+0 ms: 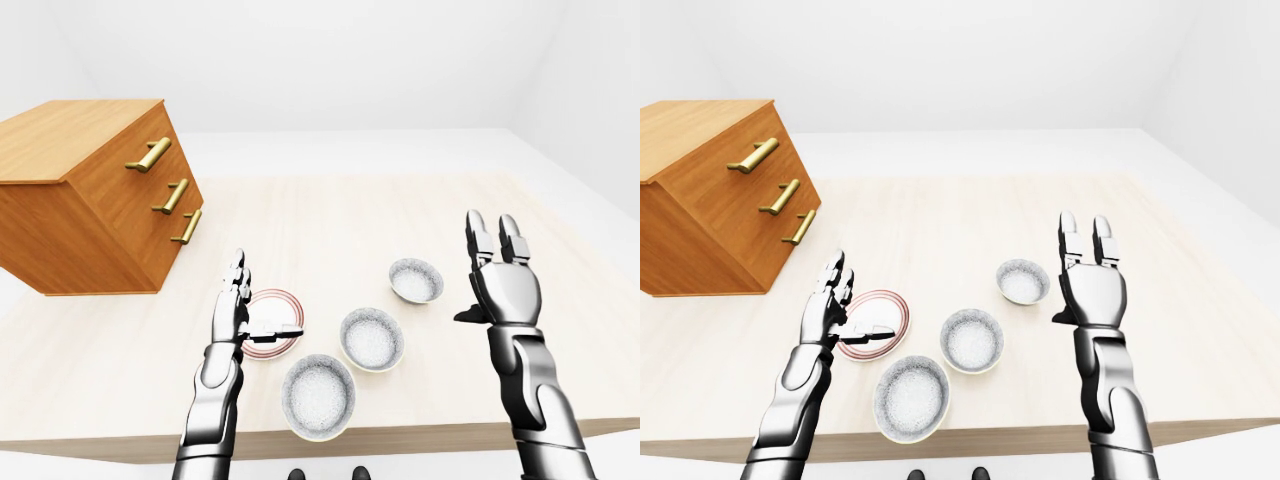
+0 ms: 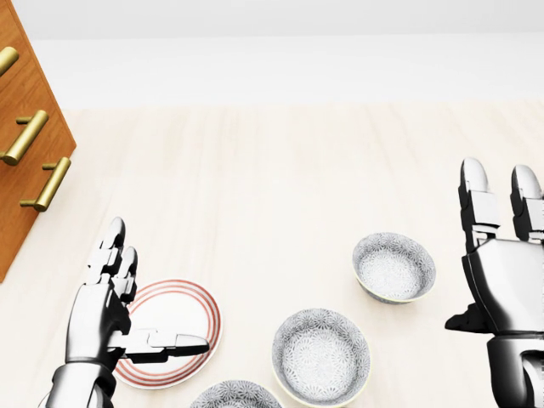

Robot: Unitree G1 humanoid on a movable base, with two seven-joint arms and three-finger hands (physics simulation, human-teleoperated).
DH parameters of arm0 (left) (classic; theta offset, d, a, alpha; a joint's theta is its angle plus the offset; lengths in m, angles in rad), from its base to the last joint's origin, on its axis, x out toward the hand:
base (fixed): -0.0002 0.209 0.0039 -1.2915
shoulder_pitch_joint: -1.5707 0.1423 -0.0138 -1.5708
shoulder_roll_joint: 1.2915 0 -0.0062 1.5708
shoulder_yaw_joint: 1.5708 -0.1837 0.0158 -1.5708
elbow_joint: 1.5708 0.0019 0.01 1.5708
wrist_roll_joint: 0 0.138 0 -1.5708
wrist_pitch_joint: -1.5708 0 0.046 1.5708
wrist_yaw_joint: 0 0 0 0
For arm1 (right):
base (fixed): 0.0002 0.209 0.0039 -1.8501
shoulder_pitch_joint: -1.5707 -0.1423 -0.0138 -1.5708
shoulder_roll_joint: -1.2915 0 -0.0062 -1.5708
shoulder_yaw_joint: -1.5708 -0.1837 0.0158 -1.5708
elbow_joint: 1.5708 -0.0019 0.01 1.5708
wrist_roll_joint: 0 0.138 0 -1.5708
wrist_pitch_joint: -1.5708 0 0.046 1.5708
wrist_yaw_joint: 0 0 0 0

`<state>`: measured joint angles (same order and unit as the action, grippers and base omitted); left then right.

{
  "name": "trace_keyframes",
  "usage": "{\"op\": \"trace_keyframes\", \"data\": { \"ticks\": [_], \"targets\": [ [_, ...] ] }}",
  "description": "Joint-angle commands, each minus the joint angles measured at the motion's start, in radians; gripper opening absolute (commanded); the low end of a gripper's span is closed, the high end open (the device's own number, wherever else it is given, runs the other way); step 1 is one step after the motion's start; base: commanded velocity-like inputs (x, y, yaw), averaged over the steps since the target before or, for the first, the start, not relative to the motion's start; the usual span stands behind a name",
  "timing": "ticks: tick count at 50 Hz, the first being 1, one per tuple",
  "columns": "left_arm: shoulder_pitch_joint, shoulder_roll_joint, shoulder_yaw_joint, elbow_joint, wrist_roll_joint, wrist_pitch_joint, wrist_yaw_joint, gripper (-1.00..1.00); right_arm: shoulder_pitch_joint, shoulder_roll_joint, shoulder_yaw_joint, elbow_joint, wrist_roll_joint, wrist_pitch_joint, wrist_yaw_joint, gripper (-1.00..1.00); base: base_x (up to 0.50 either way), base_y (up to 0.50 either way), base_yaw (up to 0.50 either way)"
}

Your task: Stack the bowl at the front on the bowl in the middle.

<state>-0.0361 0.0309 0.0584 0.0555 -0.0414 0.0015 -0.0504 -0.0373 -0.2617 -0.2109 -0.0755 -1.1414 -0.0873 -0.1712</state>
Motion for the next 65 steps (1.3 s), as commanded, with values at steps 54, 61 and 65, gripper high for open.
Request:
{"op": "trace_keyframes", "data": {
  "ticks": [54,61,65],
  "targets": [
    [0.003,-0.003,-0.005,-0.006,-0.002,0.014,-0.002,1.00,-0.298,-0.036,0.273,0.837,-0.311,0.000,-0.352,1.00,0.00,0.00,0.00],
    [0.006,-0.003,-0.006,-0.007,-0.002,0.012,-0.003,1.00,-0.335,-0.040,0.281,0.901,-0.310,0.000,-0.352,1.00,0.00,0.00,0.00],
    [0.008,-0.003,-0.006,-0.003,-0.001,0.008,-0.004,1.00,-0.358,-0.042,0.284,0.922,-0.304,0.000,-0.352,1.00,0.00,0.00,0.00]
  ]
}}
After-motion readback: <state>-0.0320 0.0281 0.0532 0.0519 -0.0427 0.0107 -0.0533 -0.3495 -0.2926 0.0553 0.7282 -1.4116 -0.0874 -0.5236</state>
